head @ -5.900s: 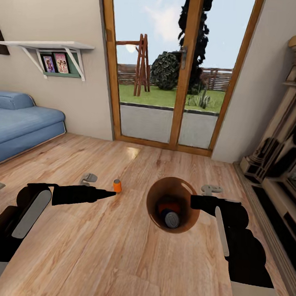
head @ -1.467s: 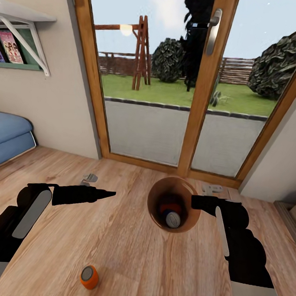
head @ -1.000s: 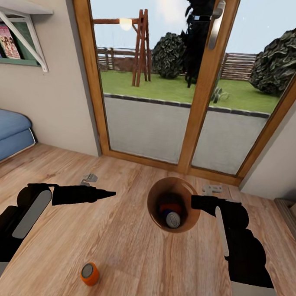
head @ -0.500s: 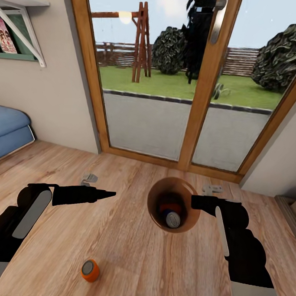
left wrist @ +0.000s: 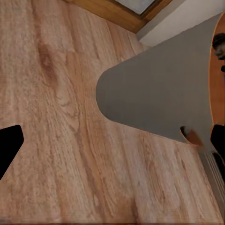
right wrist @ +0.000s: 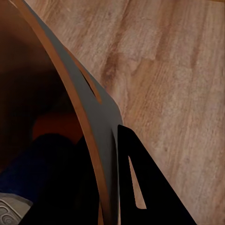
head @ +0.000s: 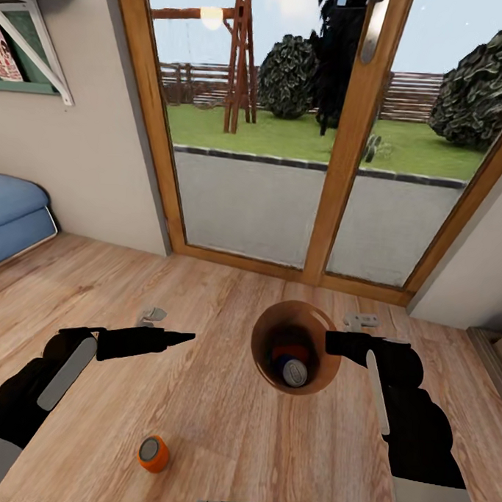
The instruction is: Put the three can of soda from the living room inside the tash can in the kitchen.
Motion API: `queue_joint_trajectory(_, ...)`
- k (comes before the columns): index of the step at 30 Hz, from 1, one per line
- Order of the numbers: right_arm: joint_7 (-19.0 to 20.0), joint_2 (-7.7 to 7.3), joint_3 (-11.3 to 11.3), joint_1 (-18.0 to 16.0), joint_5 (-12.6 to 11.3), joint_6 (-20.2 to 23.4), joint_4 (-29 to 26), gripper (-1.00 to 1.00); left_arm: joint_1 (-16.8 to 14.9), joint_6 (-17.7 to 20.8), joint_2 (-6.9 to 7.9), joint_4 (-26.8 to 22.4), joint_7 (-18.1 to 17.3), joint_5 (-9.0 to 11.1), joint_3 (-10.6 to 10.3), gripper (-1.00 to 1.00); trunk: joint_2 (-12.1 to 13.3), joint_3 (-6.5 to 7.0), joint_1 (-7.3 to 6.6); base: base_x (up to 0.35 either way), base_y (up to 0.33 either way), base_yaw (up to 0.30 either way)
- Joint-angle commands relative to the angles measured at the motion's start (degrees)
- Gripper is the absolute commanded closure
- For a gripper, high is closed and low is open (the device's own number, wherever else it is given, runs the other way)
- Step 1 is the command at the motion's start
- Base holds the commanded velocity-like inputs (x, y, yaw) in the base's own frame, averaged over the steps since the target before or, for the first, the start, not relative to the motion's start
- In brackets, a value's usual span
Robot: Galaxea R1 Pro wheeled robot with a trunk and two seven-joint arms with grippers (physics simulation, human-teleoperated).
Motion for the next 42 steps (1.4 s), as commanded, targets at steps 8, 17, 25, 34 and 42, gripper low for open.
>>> queue_joint_trajectory(8,0.36,-0.01,0.29,-0.04,-1.28,0.10,-0.02,1.00,0.03,-14.04,-0.02,9.14,-1.86,0.75,-5.94,-1.00,-0.01,-0.66,-0.01,0.000,0.000,0.000)
queue_joint_trajectory(17,0.36,-0.13,0.39,-0.11,-1.28,0.10,-0.02,1.00,0.15,-15.06,0.45,9.72,-8.58,0.28,-6.23,-1.00,-0.01,-1.41,-0.01,0.000,0.000,0.000)
queue_joint_trajectory(25,0.36,-0.02,0.45,-0.03,-1.28,0.10,-0.02,1.00,0.16,-14.77,0.57,9.48,-9.34,0.00,-6.25,-1.00,-0.01,-2.05,-0.01,0.000,0.000,0.000)
queue_joint_trajectory(34,0.36,-0.08,0.35,-0.06,-1.28,0.10,-0.02,1.00,0.16,-15.39,0.37,9.78,-8.85,-0.42,-6.36,-1.00,-0.01,-2.76,-0.01,0.000,0.000,0.000)
queue_joint_trajectory(42,0.36,-0.10,0.36,-0.08,-1.28,0.10,-0.02,1.00,0.16,-15.46,0.16,9.82,-8.82,-2.94,-7.42,-1.00,-0.01,-3.36,-0.01,0.000,0.000,0.000)
